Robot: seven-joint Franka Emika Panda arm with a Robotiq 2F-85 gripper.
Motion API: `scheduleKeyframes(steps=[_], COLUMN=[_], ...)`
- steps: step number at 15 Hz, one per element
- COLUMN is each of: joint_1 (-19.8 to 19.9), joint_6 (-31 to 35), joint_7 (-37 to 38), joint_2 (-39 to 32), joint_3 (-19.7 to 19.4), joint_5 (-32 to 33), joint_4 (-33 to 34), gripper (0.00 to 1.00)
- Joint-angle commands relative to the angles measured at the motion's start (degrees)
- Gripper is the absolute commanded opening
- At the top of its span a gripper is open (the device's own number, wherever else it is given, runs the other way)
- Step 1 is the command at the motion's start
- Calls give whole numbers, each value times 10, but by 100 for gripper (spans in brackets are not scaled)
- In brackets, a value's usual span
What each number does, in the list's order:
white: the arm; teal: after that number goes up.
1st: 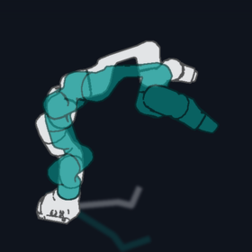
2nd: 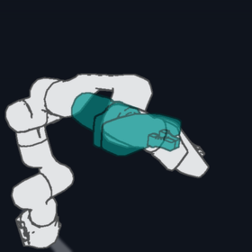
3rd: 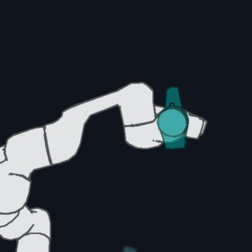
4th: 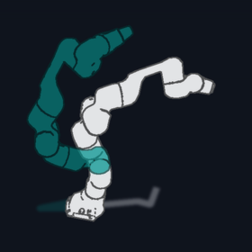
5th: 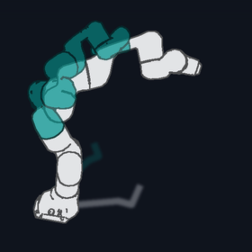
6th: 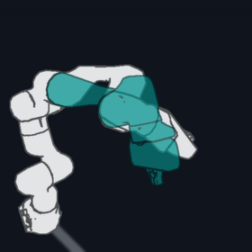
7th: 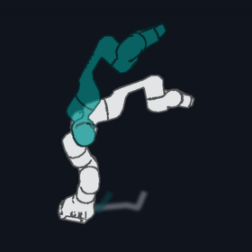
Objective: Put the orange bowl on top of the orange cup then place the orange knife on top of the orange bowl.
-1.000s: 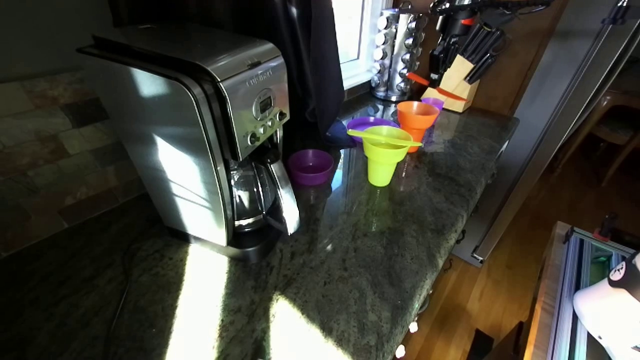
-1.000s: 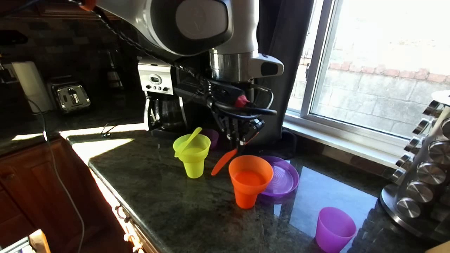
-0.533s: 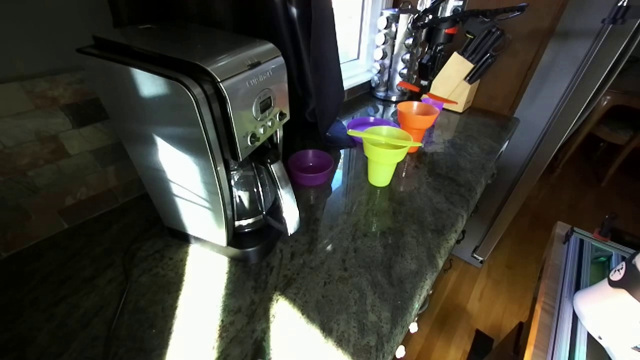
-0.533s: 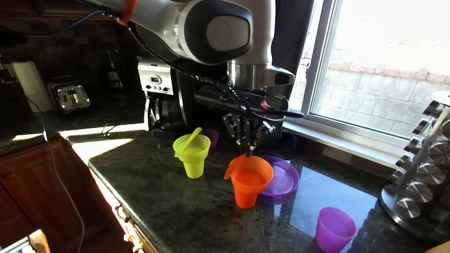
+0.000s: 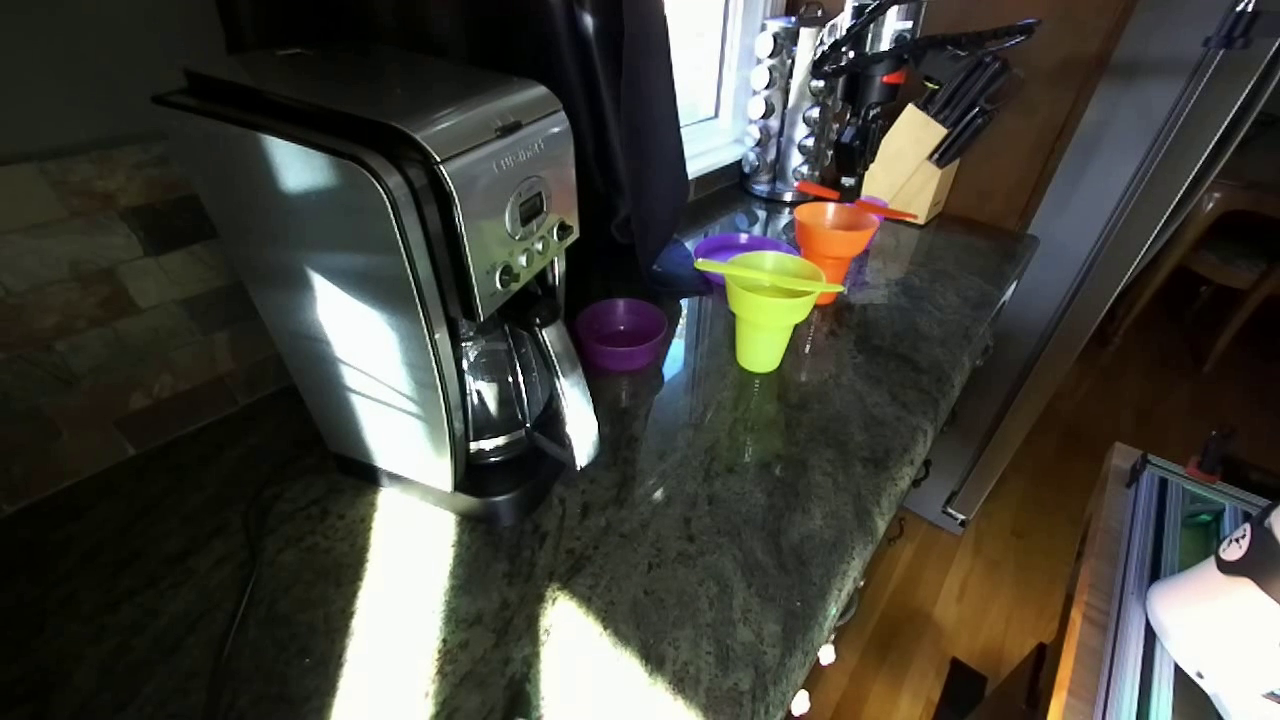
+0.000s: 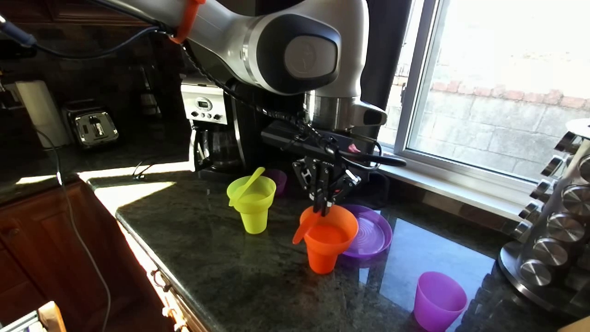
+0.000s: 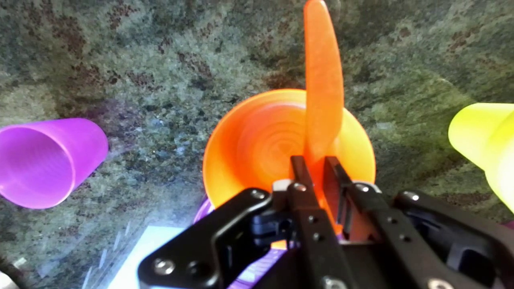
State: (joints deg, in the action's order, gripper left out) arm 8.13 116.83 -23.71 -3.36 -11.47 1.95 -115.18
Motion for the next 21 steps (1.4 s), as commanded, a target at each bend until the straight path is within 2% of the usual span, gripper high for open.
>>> scheduleKeyframes(steps=[1, 21], joint_1=[12, 20], joint_6=[-19, -16], joint_7=[-10, -22], joint_2=[-14, -40], joint_3=[8, 13], joint_5=[0, -14], joint_4=[13, 29], gripper=[4, 4])
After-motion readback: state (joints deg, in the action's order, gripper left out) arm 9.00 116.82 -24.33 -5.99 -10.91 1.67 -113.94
